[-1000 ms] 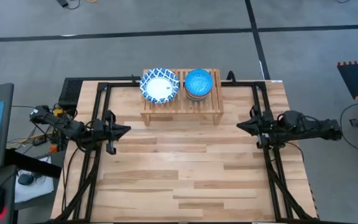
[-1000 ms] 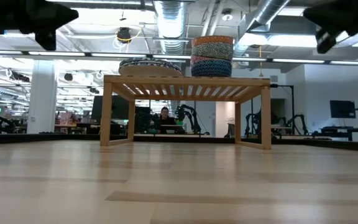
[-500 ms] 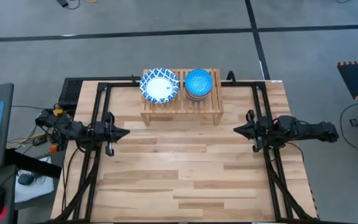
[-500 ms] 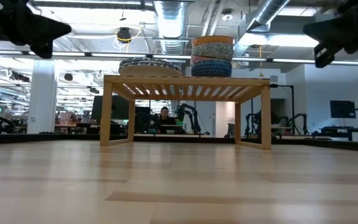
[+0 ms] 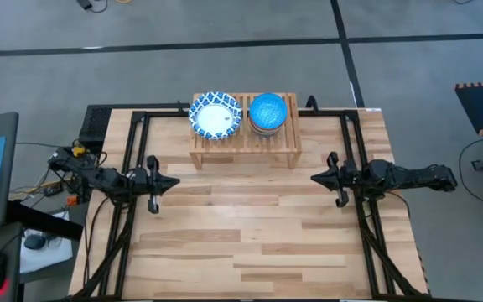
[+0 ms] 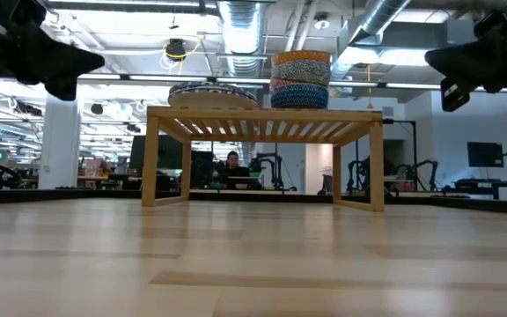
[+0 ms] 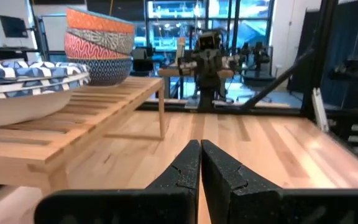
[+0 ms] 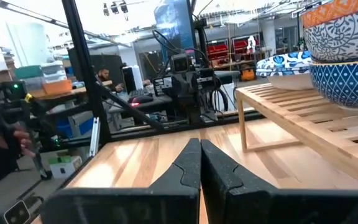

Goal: Place and stack bowls onto a shelf
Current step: Return to Home Position

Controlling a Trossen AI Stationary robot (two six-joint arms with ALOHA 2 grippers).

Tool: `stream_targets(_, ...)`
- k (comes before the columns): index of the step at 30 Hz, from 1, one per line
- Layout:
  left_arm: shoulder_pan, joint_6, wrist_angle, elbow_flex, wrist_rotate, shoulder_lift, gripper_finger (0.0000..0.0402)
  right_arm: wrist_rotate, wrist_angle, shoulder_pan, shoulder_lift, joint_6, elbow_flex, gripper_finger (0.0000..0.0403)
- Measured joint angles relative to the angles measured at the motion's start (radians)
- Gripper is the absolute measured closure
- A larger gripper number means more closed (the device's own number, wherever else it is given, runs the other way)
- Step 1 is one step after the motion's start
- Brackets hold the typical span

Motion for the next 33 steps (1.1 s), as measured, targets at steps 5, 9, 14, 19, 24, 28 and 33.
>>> stream_targets(5,0.001,0.025,-0.02,-0.001,-0.024,0.0,0.0402,0.0,-0.046,-0.007,0.0,-0.008,0.0,0.0379)
stream_targets(9,0.0,0.001,-0.048,-0.001,0.008,0.002,0.0401,0.001,-0.069,-0.008,0.0,-0.018,0.0,0.0379)
stream_targets(14,0.032,-0.005,-0.047,-0.002,0.067,0.0,0.0402,-0.027,-0.072,-0.008,0.0,-0.029,-0.001,0.0379)
stream_targets(19,0.155,-0.08,-0.058,-0.003,0.27,0.019,0.0402,-0.034,-0.076,-0.025,0.0,-0.035,-0.002,0.0379)
stream_targets(24,0.255,-0.056,-0.049,-0.003,0.377,0.022,0.0402,-0.05,-0.076,-0.056,0.0,-0.039,-0.002,0.0379)
stream_targets(28,0.272,-0.049,-0.067,-0.003,0.4,0.021,0.0402,-0.058,-0.092,-0.067,0.0,-0.036,-0.002,0.0379)
stream_targets(33,0.277,-0.04,-0.077,-0.004,0.391,0.029,0.0402,-0.052,-0.112,-0.084,0.021,-0.039,-0.002,0.0378)
